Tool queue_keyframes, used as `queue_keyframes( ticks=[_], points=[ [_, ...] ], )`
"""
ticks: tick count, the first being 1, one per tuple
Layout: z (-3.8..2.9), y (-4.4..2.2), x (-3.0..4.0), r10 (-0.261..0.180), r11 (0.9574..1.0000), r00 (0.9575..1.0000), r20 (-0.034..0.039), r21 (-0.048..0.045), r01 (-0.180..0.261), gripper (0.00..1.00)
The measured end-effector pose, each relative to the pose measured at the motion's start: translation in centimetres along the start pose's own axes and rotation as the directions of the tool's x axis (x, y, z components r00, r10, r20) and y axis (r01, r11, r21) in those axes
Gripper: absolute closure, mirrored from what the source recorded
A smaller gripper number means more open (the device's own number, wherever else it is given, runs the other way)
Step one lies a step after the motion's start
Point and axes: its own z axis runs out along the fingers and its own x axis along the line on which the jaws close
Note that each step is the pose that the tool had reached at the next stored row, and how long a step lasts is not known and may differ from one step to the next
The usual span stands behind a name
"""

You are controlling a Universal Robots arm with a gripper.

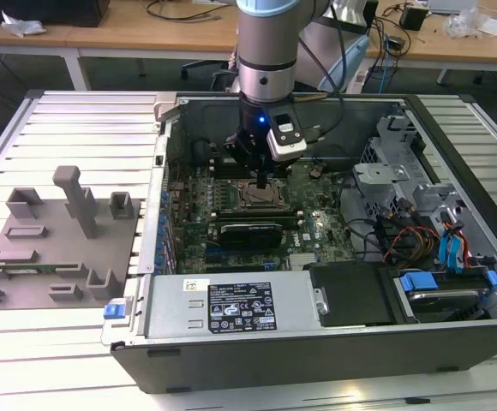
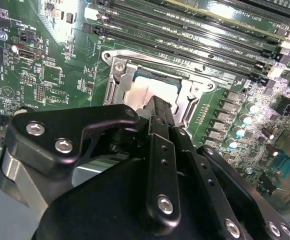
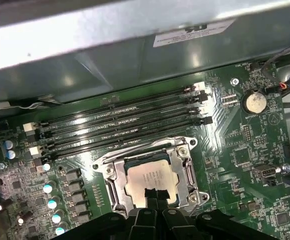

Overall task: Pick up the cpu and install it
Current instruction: 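Install the first cpu locking lever, then install the second cpu locking lever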

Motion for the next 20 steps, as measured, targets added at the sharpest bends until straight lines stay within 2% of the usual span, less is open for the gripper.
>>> queue_keyframes(
  ticks=[1, 3, 4, 20],
  points=[
    [-0.12, -0.01, -0.01, 0.000, 1.0000, 1.0000, -0.0004, 0.0002, 0.000, 0.89],
    [-0.93, -0.04, -0.08, 0.000, 1.0000, 1.0000, -0.0011, 0.0002, 0.000, 0.89],
    [-1.14, -0.05, -0.09, 0.000, 1.0000, 1.0000, -0.0012, 0.0002, 0.000, 0.89],
    [-1.20, -0.06, -0.10, 0.000, 1.0000, 1.0000, -0.0016, 0.0004, 0.000, 0.89]
  ],
)
